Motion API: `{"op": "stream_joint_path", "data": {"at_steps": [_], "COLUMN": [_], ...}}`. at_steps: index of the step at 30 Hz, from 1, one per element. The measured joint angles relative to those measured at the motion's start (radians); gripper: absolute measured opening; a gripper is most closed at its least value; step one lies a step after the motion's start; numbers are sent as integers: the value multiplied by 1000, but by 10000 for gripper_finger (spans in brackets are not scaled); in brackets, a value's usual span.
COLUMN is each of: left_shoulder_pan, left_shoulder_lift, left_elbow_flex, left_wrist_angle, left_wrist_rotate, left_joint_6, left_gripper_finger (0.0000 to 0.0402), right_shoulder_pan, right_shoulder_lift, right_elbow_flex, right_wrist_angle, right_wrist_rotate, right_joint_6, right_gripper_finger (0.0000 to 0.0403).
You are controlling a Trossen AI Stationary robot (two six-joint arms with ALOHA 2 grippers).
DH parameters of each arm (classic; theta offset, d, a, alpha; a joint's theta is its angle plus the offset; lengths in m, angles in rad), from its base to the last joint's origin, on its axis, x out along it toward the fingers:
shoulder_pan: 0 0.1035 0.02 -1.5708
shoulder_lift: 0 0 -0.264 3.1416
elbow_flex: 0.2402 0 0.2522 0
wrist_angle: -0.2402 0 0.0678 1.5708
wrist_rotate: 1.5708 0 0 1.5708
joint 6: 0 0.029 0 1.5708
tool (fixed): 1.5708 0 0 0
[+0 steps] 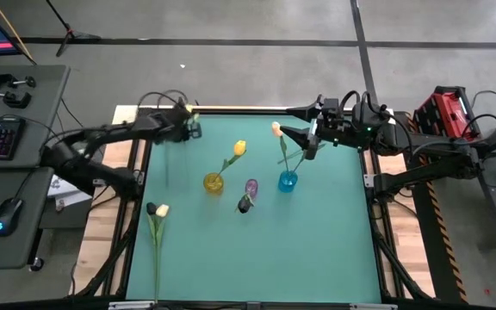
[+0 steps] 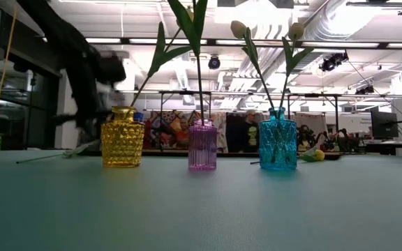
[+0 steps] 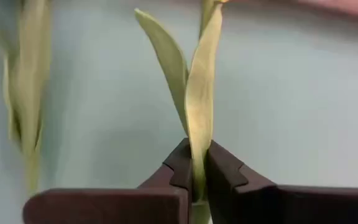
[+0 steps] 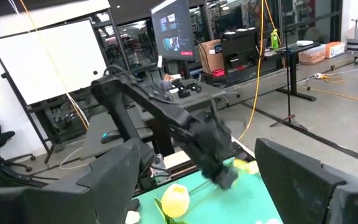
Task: Sort flowers into vase by color
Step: Put the left yellow tulip into the yellow flower vase
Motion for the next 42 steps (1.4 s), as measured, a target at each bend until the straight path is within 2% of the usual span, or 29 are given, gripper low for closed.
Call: {"op": "stream_joint_path", "data": {"at_steps": [3,6,10,14,17,21,26,31,36,42], "left_shoulder_pan": [-33,-92,-234,-395,-504,-603,-663,-689,-692,-716], "left_shoulder_lift": [-142,-310,-498,-594,-597,-535,-462,-479,-516,-524], "left_elbow_flex": [-2,-1,0,0,0,1,-74,-200,-289,-310], "left_wrist_angle": [70,204,312,337,432,571,776,1010,1052,1052], "left_wrist_rotate": [-68,-75,-51,-76,-140,-209,-222,-225,-224,-226], "left_joint_6": [96,241,417,466,505,571,619,605,561,599], "left_gripper_finger": [4,4,2,1,1,1,1,1,1,1], "right_shoulder_pan": [0,0,0,0,0,0,0,0,0,0], "right_shoulder_lift": [0,0,0,0,0,0,0,0,0,0], "right_elbow_flex": [0,0,0,0,0,0,0,0,0,0], "right_wrist_angle": [0,0,0,0,7,26,31,31,31,31], "right_wrist_rotate": [0,0,0,0,0,0,0,0,0,0], "right_joint_6": [1,1,1,1,1,1,2,27,27,27], "right_gripper_finger": [307,307,307,307,307,307,307,307,307,307]}}
